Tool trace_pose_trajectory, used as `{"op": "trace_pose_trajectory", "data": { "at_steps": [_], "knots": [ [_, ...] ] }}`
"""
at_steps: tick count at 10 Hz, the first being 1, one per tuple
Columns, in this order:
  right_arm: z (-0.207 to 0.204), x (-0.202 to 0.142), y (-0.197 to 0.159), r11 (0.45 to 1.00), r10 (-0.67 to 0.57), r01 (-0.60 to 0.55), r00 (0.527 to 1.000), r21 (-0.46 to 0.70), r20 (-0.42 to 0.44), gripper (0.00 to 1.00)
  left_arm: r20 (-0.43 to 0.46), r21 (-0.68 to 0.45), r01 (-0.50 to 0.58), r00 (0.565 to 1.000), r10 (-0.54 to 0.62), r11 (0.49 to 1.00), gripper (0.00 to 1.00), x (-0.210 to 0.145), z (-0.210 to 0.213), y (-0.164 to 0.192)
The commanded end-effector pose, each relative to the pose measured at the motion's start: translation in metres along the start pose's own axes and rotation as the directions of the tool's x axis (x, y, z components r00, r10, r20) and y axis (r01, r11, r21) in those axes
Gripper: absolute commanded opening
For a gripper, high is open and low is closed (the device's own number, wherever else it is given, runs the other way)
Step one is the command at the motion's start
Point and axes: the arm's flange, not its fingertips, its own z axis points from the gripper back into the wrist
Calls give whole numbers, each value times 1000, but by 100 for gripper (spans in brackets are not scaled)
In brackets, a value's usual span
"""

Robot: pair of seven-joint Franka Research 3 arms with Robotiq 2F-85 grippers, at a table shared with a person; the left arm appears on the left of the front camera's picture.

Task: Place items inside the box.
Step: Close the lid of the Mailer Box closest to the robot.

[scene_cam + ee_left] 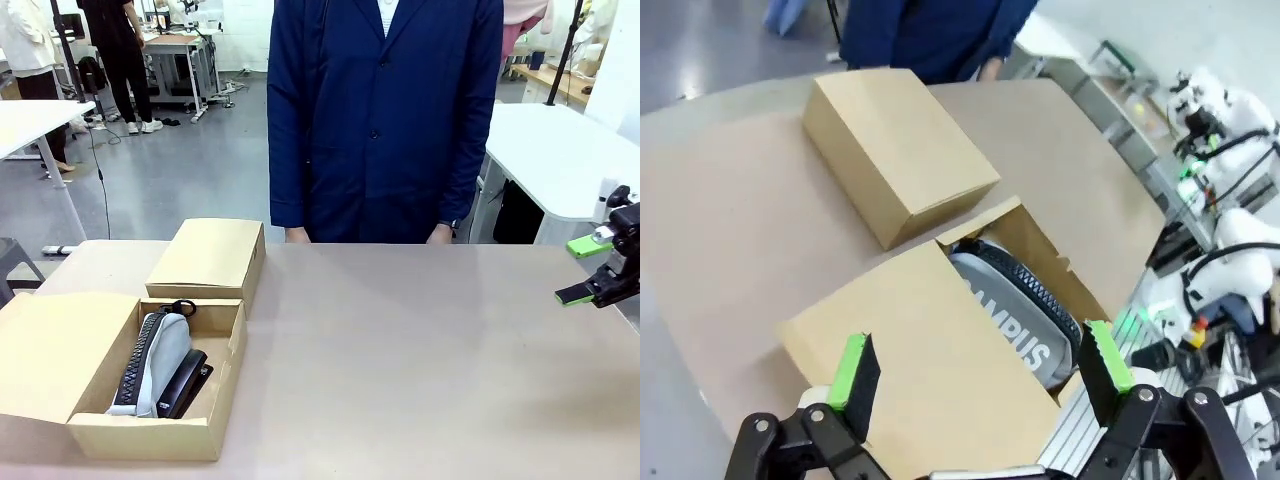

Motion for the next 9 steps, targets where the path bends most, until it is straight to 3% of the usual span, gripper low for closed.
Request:
{"op": "trace_pose_trajectory", "data": {
  "at_steps": [1, 2, 3, 4, 5, 6, 7, 9],
  "knots": [
    [-1, 3, -2, 1000, 16, -16, 1000, 1, 8, 100, -35, -5, 32, 999, -33, 999, 100, 5, -9, -3],
    [-1, 3, -2, 1000, 16, -16, 1000, 1, 8, 100, -84, -163, 283, 951, -299, 945, 100, 20, -27, 7],
    [-1, 3, -2, 1000, 16, -16, 1000, 1, 8, 100, -147, -37, 525, 839, -525, 850, 100, 13, -45, 34],
    [-1, 3, -2, 1000, 16, -16, 1000, 1, 8, 100, -281, 67, 666, 727, -627, 743, 100, -2, -57, 58],
    [-1, 3, -2, 1000, 16, -16, 1000, 1, 8, 100, -336, 119, 712, 684, -647, 692, 100, -8, -57, 76],
    [-1, 3, -2, 1000, 16, -16, 1000, 1, 8, 100, -307, 169, 714, 693, -653, 679, 100, -2, -51, 90],
    [-1, 3, -2, 1000, 16, -16, 1000, 1, 8, 100, -275, -39, 520, 815, -510, 853, 100, 7, -61, 49],
    [-1, 3, -2, 1000, 16, -16, 1000, 1, 8, 100, -275, -39, 520, 815, -510, 853, 100, 7, -61, 49]
  ]
}}
